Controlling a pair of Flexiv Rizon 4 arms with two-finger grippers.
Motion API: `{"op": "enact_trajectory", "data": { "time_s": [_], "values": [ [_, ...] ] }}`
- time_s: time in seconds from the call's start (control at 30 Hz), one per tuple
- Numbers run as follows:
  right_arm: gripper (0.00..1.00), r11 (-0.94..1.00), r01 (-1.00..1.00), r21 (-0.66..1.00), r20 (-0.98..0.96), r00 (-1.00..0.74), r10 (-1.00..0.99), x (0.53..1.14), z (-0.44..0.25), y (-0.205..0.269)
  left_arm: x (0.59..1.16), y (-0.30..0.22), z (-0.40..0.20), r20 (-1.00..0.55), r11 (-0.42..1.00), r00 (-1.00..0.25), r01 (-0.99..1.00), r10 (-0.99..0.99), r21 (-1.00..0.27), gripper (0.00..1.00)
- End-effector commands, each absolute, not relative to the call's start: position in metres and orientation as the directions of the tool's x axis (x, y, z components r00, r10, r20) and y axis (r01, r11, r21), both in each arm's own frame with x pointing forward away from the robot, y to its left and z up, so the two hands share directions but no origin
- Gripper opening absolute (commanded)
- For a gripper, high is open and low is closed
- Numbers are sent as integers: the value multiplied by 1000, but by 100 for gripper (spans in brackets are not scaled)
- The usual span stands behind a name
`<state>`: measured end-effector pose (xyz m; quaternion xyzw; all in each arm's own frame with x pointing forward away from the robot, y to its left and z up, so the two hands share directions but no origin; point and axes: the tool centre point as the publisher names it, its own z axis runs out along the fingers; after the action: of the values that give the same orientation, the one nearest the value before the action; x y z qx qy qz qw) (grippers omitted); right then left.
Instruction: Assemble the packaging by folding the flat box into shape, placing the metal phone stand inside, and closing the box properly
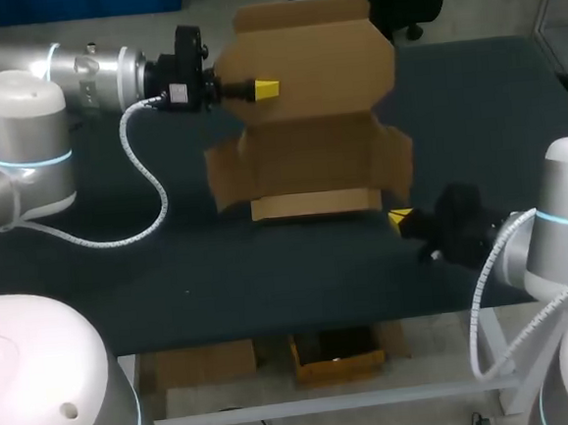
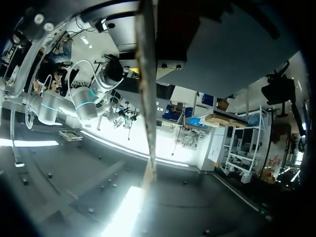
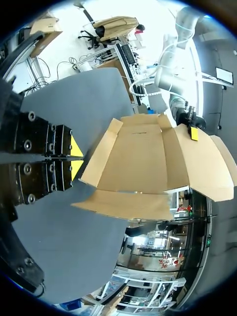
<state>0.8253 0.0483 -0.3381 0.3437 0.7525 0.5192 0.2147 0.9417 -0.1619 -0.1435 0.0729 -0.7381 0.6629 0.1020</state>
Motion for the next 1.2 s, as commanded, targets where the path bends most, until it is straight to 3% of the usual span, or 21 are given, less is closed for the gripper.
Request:
{"op": "enact_trajectory", "data": {
  "time_s": [0.03, 1.2],
  "values": [
    [0, 219, 282, 934, 28, -670, 742, 818, -340, 48, 950, -165, -159, 284, 100, -959, -279, 29, -955, 0],
    [0, 182, 253, 950, 47, -694, 718, 835, -355, 89, 969, -169, -187, 372, 126, -928, -365, 35, -923, 0]
  ]
}}
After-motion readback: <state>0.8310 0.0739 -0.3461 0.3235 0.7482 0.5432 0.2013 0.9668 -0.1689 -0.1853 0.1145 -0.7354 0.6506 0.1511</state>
